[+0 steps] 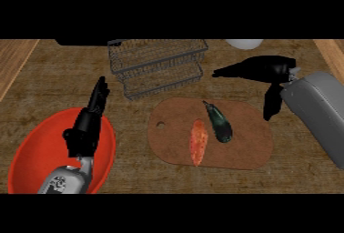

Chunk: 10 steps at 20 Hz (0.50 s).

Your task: Pick the eggplant from the cutting board and place it in the tiered basket

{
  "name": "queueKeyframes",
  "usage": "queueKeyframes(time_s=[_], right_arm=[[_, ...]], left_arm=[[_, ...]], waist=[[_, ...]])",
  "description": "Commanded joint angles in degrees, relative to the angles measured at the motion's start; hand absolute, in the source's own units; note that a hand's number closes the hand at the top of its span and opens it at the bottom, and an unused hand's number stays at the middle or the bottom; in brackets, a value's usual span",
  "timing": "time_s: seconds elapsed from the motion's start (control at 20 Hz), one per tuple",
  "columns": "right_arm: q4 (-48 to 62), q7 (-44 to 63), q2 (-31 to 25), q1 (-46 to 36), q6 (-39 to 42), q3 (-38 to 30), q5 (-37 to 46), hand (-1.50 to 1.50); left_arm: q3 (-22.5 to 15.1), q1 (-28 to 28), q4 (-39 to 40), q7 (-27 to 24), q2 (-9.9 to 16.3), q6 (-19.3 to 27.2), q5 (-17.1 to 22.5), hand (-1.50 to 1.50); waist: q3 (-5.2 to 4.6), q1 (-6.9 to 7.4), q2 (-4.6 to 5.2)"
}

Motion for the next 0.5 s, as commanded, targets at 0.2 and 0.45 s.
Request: queueKeyframes(time_s=[0.2, 0.45], right_arm=[[11.10, -8.81, 1.31, -1.50, -0.02, -0.12, 4.28, -1.50], [11.72, -8.92, 4.66, 0.60, -2.32, 1.39, 6.50, -1.50]], left_arm=[[0.31, -1.51, 0.95, 1.53, -1.85, 0.15, -2.20, 0.00], [2.76, 0.90, 1.85, -2.63, -0.38, -3.19, -0.45, 0.00]], waist=[[0.02, 0.20, 0.21], [-0.01, -0.07, 0.03]])
